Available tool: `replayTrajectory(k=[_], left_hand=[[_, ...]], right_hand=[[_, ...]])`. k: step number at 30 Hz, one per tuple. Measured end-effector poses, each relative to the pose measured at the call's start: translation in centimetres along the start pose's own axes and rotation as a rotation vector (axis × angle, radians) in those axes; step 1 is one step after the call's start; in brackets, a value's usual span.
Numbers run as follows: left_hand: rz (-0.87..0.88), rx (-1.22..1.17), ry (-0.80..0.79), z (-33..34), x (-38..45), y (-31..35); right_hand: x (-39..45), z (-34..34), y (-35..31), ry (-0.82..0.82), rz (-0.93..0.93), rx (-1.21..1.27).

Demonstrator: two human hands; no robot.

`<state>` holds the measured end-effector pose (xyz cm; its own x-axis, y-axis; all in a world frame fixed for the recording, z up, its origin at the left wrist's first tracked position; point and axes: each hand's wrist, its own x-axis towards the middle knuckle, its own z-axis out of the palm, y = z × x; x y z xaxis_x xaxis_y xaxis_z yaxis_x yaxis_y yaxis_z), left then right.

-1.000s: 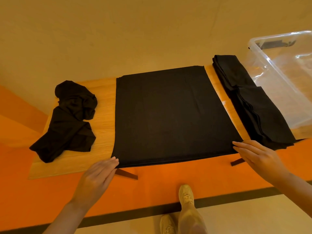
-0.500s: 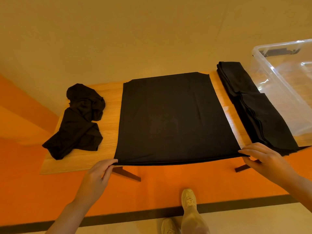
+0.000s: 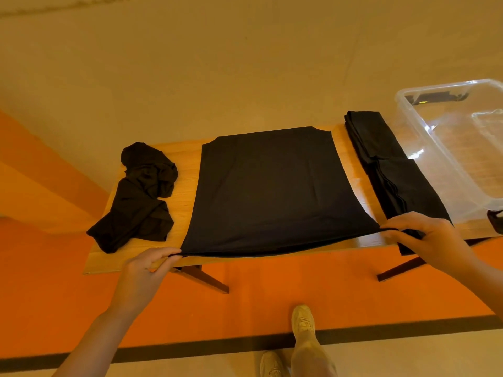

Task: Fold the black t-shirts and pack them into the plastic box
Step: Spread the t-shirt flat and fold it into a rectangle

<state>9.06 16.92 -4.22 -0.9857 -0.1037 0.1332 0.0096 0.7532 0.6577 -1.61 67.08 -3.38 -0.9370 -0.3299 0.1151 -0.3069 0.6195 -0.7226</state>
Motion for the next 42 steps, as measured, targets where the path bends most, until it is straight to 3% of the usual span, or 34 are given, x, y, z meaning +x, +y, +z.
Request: replayTrajectory(k=[12,24,28,31,35,40,42], left_hand=[[-0.165,-0.223,0.087,-2.6,4.8,2.8],[-0.355,-0.223,0.195,0.1,25.2,2.4],[-0.415,-0.052,0.174,3.3,31.7,-0.7],[-0.435,0.049,0.181,6.7,35.4,-3.3],[-0.423,0.209,0.227,10.2,37.7,-6.0],[-0.293,0.56,0.314,12.1,36.6,-6.4],[-0.161,0.547,0.323,12.9,35.5,-5.2]], right_hand=[[4.6,-3.7,-2.2,0.018,0.186,0.366],[25.6,-2.6,3.1,0.033,0.415,0.511],[32.5,-0.6,6.2,-0.001,0.499,0.274],[36.3,1.5,8.3,-0.065,0.44,-0.042],[38.6,4.1,10.5,-0.051,0.364,-0.283],[37.8,6.0,10.6,0.062,0.174,-0.542],[36.7,6.6,10.0,0.109,0.044,-0.546]])
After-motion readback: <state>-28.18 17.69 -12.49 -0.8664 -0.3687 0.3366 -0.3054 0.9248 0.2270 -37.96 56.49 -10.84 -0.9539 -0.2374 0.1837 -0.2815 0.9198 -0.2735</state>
